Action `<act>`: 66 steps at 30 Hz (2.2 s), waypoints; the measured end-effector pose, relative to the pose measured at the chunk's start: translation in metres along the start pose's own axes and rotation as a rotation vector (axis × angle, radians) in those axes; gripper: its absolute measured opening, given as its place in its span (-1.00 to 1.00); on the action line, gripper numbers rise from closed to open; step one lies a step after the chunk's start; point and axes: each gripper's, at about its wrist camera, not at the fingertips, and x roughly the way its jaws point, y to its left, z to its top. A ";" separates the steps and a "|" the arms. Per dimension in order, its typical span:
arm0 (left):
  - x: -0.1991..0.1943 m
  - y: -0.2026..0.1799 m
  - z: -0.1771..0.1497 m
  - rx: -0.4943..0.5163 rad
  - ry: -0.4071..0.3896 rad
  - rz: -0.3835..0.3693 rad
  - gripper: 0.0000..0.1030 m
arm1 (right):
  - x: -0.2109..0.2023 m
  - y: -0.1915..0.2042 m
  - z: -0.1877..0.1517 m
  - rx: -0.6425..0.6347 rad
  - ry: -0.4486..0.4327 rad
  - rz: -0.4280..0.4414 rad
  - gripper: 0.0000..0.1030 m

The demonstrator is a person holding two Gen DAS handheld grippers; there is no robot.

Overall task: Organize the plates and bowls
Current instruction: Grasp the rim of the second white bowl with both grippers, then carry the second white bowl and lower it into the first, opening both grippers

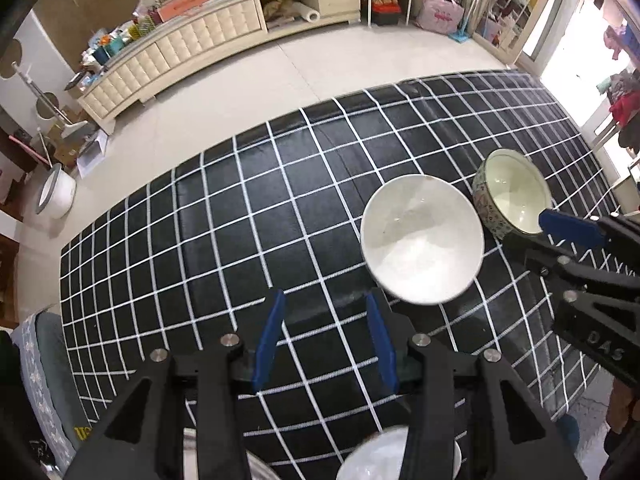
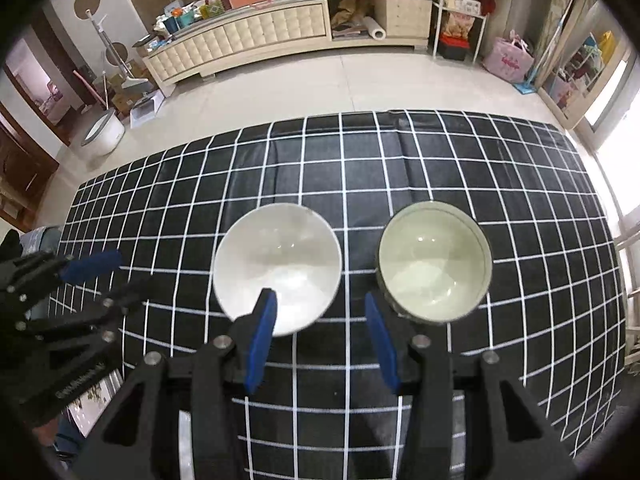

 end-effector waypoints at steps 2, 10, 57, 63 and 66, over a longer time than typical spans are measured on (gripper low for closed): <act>0.012 -0.002 0.008 0.003 0.012 0.002 -0.22 | 0.010 -0.002 0.004 -0.008 0.016 -0.018 -0.02; 0.044 -0.022 0.027 0.072 0.040 0.022 -0.44 | 0.037 -0.007 0.007 -0.031 0.053 -0.001 -0.34; 0.021 -0.016 -0.001 0.100 0.050 -0.027 -0.78 | 0.005 0.035 -0.007 -0.051 0.037 0.046 -0.78; -0.017 -0.006 -0.034 0.063 0.023 -0.016 -0.79 | -0.019 0.057 -0.033 -0.083 0.027 0.055 -0.78; -0.032 -0.003 -0.056 0.049 0.017 -0.023 -0.79 | -0.029 0.065 -0.049 -0.090 0.024 0.061 -0.78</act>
